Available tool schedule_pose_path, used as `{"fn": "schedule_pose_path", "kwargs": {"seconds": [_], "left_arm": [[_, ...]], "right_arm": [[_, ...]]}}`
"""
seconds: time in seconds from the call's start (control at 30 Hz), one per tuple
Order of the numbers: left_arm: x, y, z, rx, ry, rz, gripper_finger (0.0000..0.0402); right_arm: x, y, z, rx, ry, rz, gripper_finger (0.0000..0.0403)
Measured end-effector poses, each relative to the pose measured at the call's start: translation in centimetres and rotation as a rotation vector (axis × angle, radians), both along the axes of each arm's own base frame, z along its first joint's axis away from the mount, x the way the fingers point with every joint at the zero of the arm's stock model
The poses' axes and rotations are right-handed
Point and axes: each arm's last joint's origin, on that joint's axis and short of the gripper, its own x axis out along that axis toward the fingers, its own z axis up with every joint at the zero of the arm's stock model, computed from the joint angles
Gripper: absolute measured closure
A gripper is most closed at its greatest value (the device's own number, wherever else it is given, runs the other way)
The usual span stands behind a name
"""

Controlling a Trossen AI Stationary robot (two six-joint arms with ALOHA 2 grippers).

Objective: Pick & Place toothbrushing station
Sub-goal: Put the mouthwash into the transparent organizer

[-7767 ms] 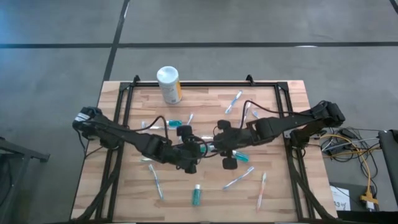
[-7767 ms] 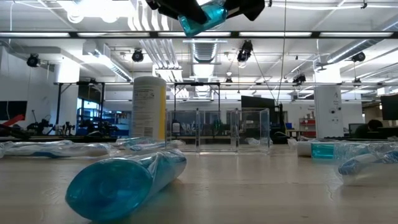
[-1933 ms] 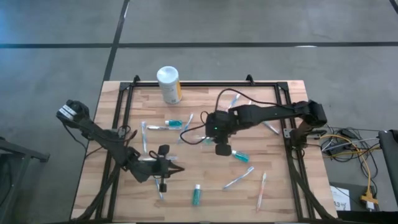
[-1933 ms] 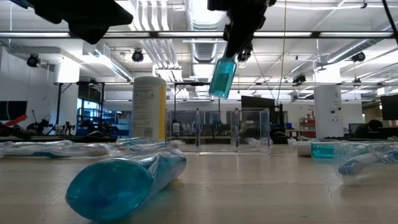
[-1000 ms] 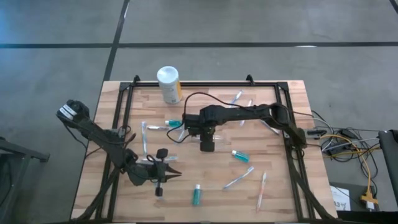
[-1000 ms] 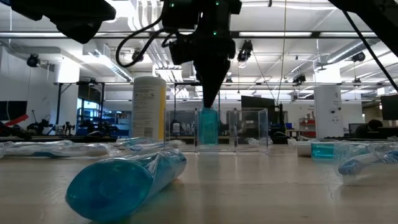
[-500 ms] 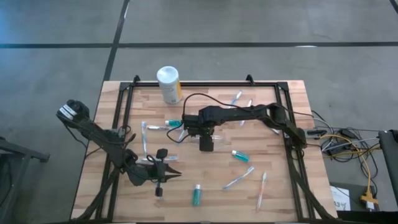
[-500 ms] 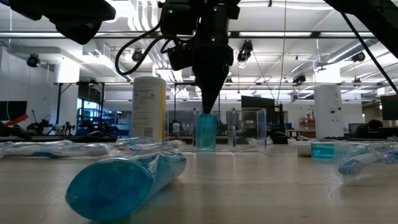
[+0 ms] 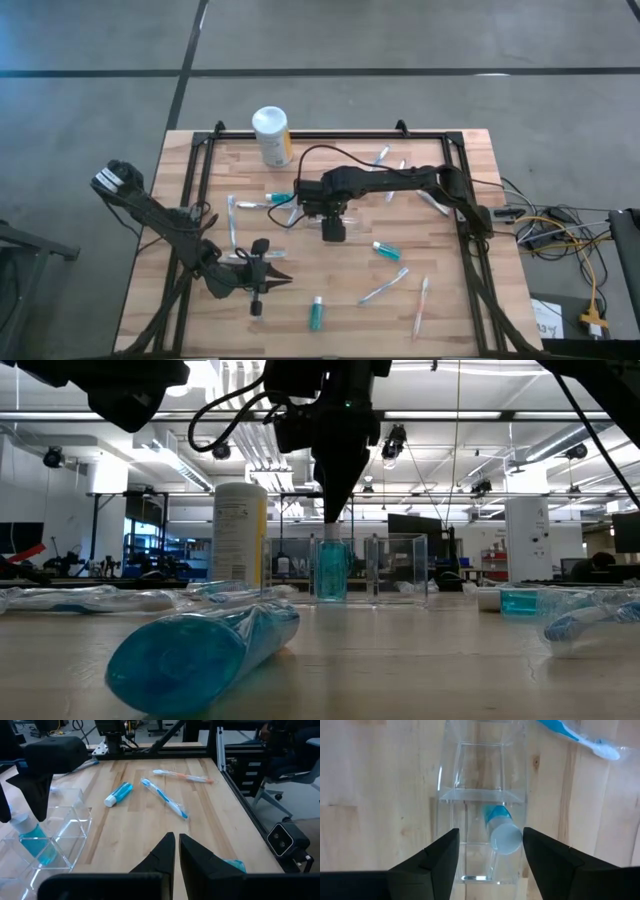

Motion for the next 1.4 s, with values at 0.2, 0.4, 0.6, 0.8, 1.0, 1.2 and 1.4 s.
{"fn": "schedule_pose_path", "kwargs": {"seconds": [0.2,0.4,0.6,0.8,1.0,1.2,1.4], "left_arm": [[0.0,0.0,0.1,-0.017,-0.01,0.003,0.0374],[0.1,-0.1,0.4,-0.026,-0.032,0.0,0.0374],[0.1,-0.1,0.3,-0.023,-0.027,-0.004,0.0374],[0.0,-0.1,0.3,-0.022,-0.026,-0.006,0.0374],[0.0,-0.1,0.2,-0.012,-0.012,-0.007,0.0374],[0.0,-0.1,0.1,-0.019,-0.002,-0.011,0.0374],[0.0,-0.1,0.0,-0.063,0.002,0.003,0.0374]], "right_arm": [[0.0,0.0,0.1,0.002,0.001,0.008,0.0186],[-0.1,0.2,0.5,-0.002,-0.015,0.026,0.0186],[-0.2,0.2,0.8,-0.009,-0.02,0.023,0.0186],[-2.8,0.5,6.0,-0.006,-0.118,-0.006,0.0186],[-8.4,1.4,13.3,0.0,-0.302,-0.034,0.0186],[-16.1,4.9,18.2,0.054,-0.813,0.078,0.0214],[-23.1,7.1,14.2,0.136,-1.113,0.137,0.0283]]}}
